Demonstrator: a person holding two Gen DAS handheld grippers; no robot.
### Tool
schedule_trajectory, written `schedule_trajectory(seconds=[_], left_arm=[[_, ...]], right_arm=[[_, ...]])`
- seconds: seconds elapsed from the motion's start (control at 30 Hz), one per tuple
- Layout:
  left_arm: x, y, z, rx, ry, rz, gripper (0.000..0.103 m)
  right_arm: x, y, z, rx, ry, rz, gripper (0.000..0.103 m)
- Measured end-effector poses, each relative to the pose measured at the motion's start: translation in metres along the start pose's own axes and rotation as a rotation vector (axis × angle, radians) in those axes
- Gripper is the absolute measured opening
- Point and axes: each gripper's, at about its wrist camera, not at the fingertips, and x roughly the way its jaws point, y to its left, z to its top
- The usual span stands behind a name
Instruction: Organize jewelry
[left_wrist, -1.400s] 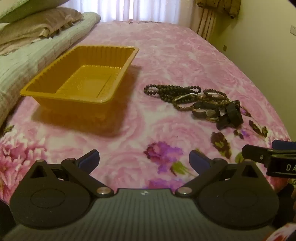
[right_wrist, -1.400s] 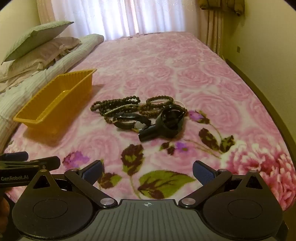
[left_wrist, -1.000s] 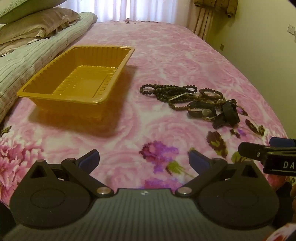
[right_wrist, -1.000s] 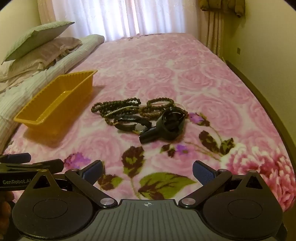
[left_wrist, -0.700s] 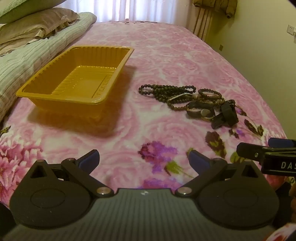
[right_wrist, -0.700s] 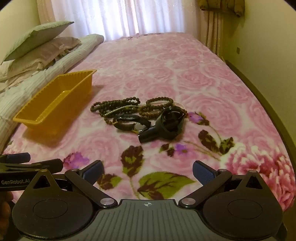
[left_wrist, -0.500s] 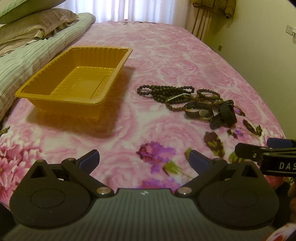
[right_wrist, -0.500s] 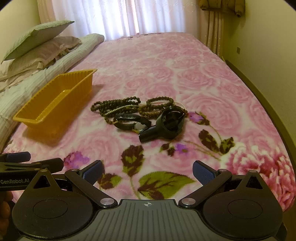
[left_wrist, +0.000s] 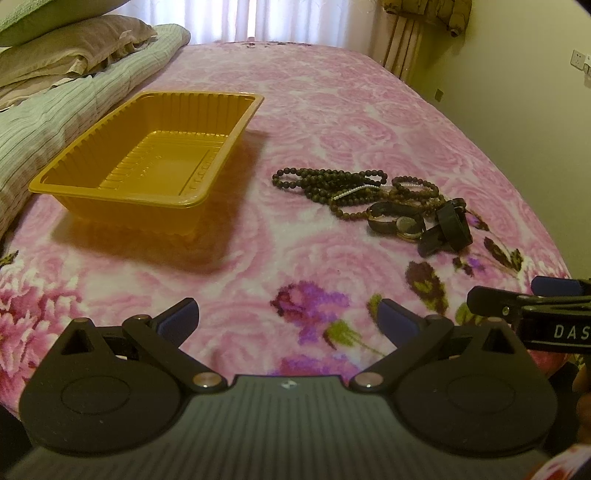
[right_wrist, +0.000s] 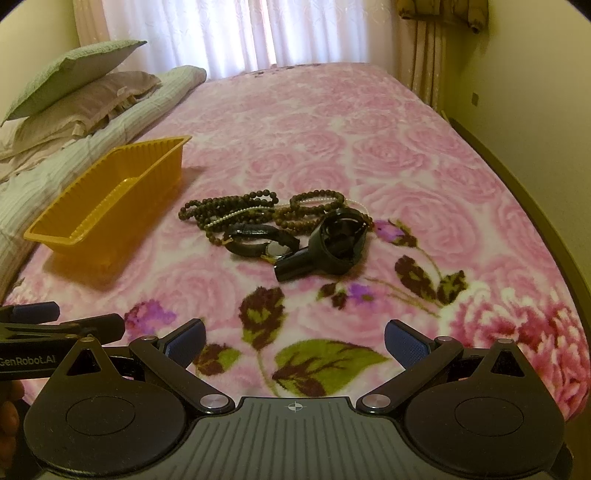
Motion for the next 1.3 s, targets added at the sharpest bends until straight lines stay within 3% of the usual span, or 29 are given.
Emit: schedule_trajectory(seconds=[1.3], left_arm=[[0.003, 0.0013, -0.0033, -0.007, 0.009, -0.009, 0.102]], right_arm=[[0.0038, -0.0029, -0.0027, 0.006, 0.013, -0.002, 0.103]])
